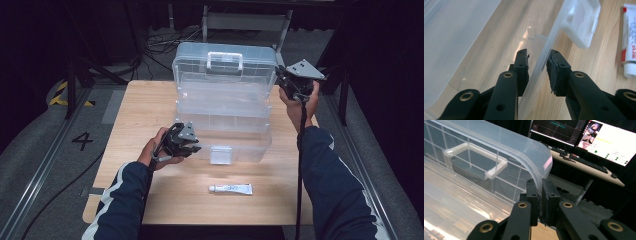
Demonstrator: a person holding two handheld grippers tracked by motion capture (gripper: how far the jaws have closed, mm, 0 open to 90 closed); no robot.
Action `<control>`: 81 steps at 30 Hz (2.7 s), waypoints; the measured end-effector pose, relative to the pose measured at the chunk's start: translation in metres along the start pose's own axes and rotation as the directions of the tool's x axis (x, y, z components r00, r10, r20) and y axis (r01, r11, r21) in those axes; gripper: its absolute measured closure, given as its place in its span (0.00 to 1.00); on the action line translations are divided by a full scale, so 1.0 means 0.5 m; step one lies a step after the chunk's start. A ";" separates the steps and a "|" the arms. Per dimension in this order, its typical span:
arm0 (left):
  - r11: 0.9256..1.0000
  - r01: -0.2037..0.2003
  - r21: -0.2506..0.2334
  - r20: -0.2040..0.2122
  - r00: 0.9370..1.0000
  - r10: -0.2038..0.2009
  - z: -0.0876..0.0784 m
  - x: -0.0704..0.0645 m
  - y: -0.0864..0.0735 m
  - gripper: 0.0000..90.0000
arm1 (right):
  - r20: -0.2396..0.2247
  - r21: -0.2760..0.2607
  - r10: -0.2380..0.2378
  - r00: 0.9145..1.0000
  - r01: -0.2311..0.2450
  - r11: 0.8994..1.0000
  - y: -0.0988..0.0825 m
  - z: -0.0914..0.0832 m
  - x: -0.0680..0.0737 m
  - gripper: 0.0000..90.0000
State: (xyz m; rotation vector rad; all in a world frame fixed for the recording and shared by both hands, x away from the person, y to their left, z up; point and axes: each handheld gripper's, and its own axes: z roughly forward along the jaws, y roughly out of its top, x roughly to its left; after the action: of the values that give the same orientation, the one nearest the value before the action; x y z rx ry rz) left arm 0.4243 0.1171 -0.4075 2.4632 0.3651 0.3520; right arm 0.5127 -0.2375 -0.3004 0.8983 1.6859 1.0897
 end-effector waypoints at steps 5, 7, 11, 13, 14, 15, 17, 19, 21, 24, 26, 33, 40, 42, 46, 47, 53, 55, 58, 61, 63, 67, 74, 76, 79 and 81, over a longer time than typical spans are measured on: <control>1.000 -0.015 0.004 0.033 0.999 0.015 -0.002 -0.002 -0.001 0.84 | -0.003 0.002 0.001 1.000 -0.001 1.000 0.000 -0.005 0.003 0.95; 1.000 -0.022 0.001 0.042 0.999 0.022 -0.005 -0.002 -0.005 0.84 | -0.007 0.003 0.001 1.000 -0.001 1.000 0.000 -0.008 0.003 0.95; 0.999 -0.041 0.004 0.068 0.997 0.040 -0.011 -0.002 -0.010 0.85 | -0.014 0.001 0.003 1.000 -0.003 1.000 -0.002 -0.020 0.005 0.95; 0.999 -0.037 0.006 0.072 0.997 0.036 -0.013 -0.003 -0.012 0.85 | -0.015 0.002 -0.003 1.000 0.003 1.000 -0.002 -0.030 0.009 0.95; 0.999 -0.035 0.010 0.071 0.997 0.034 -0.014 -0.004 -0.013 0.85 | -0.015 0.003 -0.001 1.000 0.001 1.000 -0.003 -0.034 0.009 0.95; 0.999 -0.037 0.011 0.069 0.997 0.036 -0.014 -0.004 -0.014 0.85 | -0.016 0.004 -0.003 1.000 0.003 1.000 -0.003 -0.035 0.009 0.95; 0.999 -0.030 0.013 0.066 0.997 0.029 -0.014 -0.004 -0.017 0.85 | -0.019 0.002 -0.002 1.000 0.002 1.000 -0.004 -0.036 0.008 0.95; 1.000 -0.027 0.007 0.060 0.998 0.027 -0.014 -0.005 -0.019 0.84 | -0.019 0.003 -0.005 1.000 0.005 1.000 -0.003 -0.035 0.008 0.95; 1.000 -0.026 0.008 0.058 0.998 0.026 -0.014 -0.005 -0.018 0.84 | -0.017 0.002 -0.011 1.000 0.011 1.000 -0.002 -0.032 0.008 0.95; 1.000 -0.021 0.006 0.062 0.998 0.021 -0.015 -0.005 -0.019 0.84 | -0.023 0.011 -0.005 1.000 0.005 1.000 0.000 -0.025 0.003 0.95; 1.000 -0.022 0.005 0.062 0.998 0.022 -0.015 -0.004 -0.019 0.84 | -0.023 0.012 -0.005 1.000 0.005 1.000 0.001 -0.022 0.002 0.95; 1.000 -0.018 -0.012 0.072 0.997 0.018 -0.015 -0.001 -0.023 0.85 | -0.045 0.050 0.018 0.999 -0.016 0.999 0.014 0.002 -0.013 0.95; 1.000 -0.016 -0.019 0.068 0.998 0.017 -0.014 -0.003 -0.024 0.84 | -0.058 0.070 0.040 0.998 -0.036 0.997 0.019 0.020 -0.023 0.95; 1.000 -0.016 -0.020 0.066 0.998 0.017 -0.014 -0.003 -0.024 0.84 | -0.057 0.079 0.047 0.997 -0.043 0.996 0.022 0.026 -0.025 0.95; 1.000 -0.013 -0.023 0.059 0.998 0.014 -0.014 -0.004 -0.025 0.84 | -0.058 0.097 0.051 0.997 -0.045 0.994 0.027 0.043 -0.029 0.95; 1.000 -0.014 -0.021 0.063 0.998 0.015 -0.014 -0.004 -0.024 0.84 | -0.059 0.097 0.055 0.997 -0.049 0.994 0.027 0.046 -0.030 0.95; 1.000 -0.016 -0.021 0.063 0.998 0.017 -0.014 -0.004 -0.024 0.84 | -0.058 0.107 0.066 0.996 -0.060 0.992 0.029 0.068 -0.035 0.94; 1.000 -0.016 -0.021 0.061 0.998 0.017 -0.014 -0.005 -0.024 0.84 | -0.064 0.115 0.082 0.995 -0.075 0.991 0.029 0.077 -0.039 0.94; 1.000 -0.015 -0.025 0.058 0.998 0.017 -0.014 -0.005 -0.025 0.84 | -0.070 0.124 0.096 0.993 -0.087 0.989 0.029 0.091 -0.046 0.94; 1.000 -0.005 -0.030 0.055 0.998 0.007 -0.014 -0.006 -0.026 0.83 | -0.068 0.121 0.100 0.993 -0.091 0.988 0.026 0.103 -0.048 0.94; 1.000 -0.002 -0.029 0.054 0.999 0.004 -0.014 -0.007 -0.026 0.83 | -0.071 0.124 0.113 0.991 -0.104 0.987 0.023 0.112 -0.051 0.94; 1.000 -0.007 -0.030 0.053 0.999 0.009 -0.014 -0.006 -0.026 0.83 | -0.081 0.133 0.119 0.990 -0.107 0.985 0.023 0.126 -0.055 0.94; 0.999 -0.008 -0.036 0.060 0.998 0.010 -0.012 -0.004 -0.026 0.83 | -0.064 0.138 0.110 0.992 -0.100 0.985 0.015 0.152 -0.057 0.94; 0.999 -0.011 -0.032 0.064 0.998 0.013 -0.011 -0.004 -0.025 0.83 | -0.070 0.143 0.122 0.990 -0.111 0.983 0.014 0.157 -0.060 0.94; 0.999 -0.014 -0.033 0.064 0.998 0.016 -0.011 -0.005 -0.025 0.83 | -0.068 0.153 0.112 0.991 -0.101 0.983 0.014 0.166 -0.061 0.94; 0.999 -0.016 -0.036 0.062 0.998 0.018 -0.011 -0.005 -0.026 0.83 | -0.068 0.157 0.114 0.991 -0.102 0.982 0.013 0.171 -0.062 0.94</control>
State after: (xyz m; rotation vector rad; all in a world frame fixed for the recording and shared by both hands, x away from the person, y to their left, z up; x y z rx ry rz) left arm 0.4179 0.1290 -0.4117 2.4373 0.3092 0.2861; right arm 0.6040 -0.2398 -0.3021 1.0685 1.8219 1.0893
